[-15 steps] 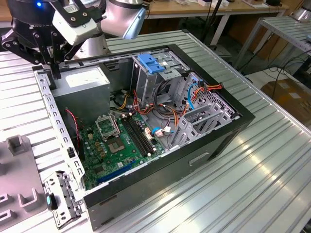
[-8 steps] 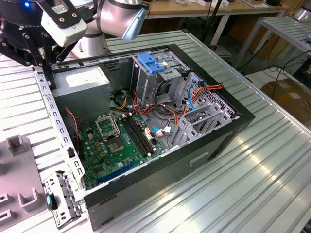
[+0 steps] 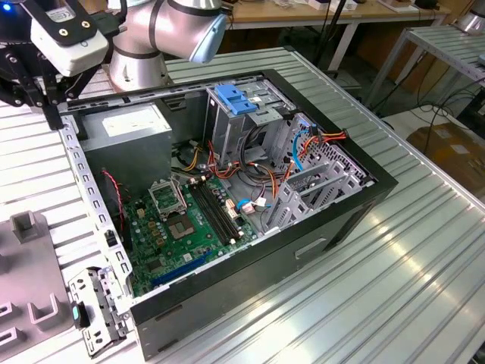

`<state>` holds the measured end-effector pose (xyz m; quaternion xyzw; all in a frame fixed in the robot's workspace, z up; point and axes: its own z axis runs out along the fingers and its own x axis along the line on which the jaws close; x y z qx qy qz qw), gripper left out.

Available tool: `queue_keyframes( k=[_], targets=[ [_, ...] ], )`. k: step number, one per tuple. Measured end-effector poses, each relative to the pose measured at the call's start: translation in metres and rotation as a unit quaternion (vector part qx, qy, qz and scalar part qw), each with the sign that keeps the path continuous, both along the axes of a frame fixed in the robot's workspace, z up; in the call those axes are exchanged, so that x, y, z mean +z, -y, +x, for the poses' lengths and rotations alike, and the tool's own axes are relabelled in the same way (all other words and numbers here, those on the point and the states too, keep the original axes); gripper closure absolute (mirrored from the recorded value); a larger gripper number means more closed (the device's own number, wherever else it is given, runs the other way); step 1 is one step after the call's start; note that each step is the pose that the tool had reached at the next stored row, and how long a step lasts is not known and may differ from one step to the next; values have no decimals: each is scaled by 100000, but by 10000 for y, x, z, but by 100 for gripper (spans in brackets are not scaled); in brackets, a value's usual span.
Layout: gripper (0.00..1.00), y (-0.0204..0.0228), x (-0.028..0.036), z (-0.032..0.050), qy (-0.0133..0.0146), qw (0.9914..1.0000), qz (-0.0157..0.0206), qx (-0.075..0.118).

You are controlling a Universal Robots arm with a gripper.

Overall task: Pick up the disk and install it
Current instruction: 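Reach for the disk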

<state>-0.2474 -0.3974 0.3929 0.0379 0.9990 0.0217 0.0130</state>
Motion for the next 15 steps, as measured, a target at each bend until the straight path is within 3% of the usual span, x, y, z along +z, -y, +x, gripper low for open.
queue_keyframes(
  k=[5, 15],
  targets=[
    [89, -21, 0, -169, -1, 100000, -1, -2],
    [89, -38, 0, -399, -1, 100000, 0, -3]
  ],
)
